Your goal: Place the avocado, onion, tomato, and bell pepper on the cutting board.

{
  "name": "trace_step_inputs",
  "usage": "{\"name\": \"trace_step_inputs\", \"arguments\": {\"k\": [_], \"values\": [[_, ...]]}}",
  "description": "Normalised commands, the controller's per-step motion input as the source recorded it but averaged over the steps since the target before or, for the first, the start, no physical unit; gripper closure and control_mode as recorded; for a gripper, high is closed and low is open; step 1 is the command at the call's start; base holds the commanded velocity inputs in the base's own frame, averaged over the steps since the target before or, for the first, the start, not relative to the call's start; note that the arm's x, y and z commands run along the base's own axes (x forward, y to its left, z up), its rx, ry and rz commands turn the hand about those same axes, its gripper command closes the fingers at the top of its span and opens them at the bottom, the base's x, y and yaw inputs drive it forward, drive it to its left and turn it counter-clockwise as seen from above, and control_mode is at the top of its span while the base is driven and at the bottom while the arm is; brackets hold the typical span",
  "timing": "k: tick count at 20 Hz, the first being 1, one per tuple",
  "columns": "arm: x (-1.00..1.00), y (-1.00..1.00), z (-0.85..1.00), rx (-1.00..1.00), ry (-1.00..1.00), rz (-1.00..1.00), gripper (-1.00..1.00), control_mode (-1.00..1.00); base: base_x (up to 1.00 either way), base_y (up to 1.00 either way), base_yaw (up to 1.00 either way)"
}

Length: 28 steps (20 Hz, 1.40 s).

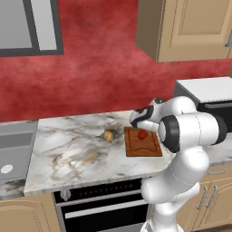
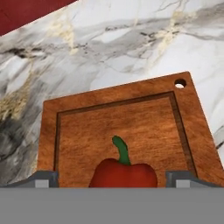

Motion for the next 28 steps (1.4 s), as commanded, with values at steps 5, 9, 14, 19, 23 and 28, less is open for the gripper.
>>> {"name": "trace_step_inputs", "arguments": {"k": [5, 9, 14, 19, 23, 28], "values": [[0.13, 0.28, 0.25, 0.01, -0.01, -0.01, -1.00, -1.00, 0.00, 0.00, 0.00], [0.22, 0.88, 0.00, 0.00, -0.04, -0.01, -1.00, -1.00, 0.00, 0.00, 0.00], [0.22, 0.92, 0.00, 0.01, -0.01, 0.00, -1.00, -1.00, 0.00, 0.00, 0.00], [0.26, 0.88, -0.02, 0.00, 0.00, 0.00, -1.00, -1.00, 0.00, 0.00, 0.00], [0.22, 0.35, -0.03, -0.01, 0.05, 0.04, -1.00, -1.00, 0.00, 0.00, 0.00], [0.00, 0.06, -0.01, -0.03, 0.00, 0.03, -1.00, -1.00, 0.00, 0.00, 0.00]]}}
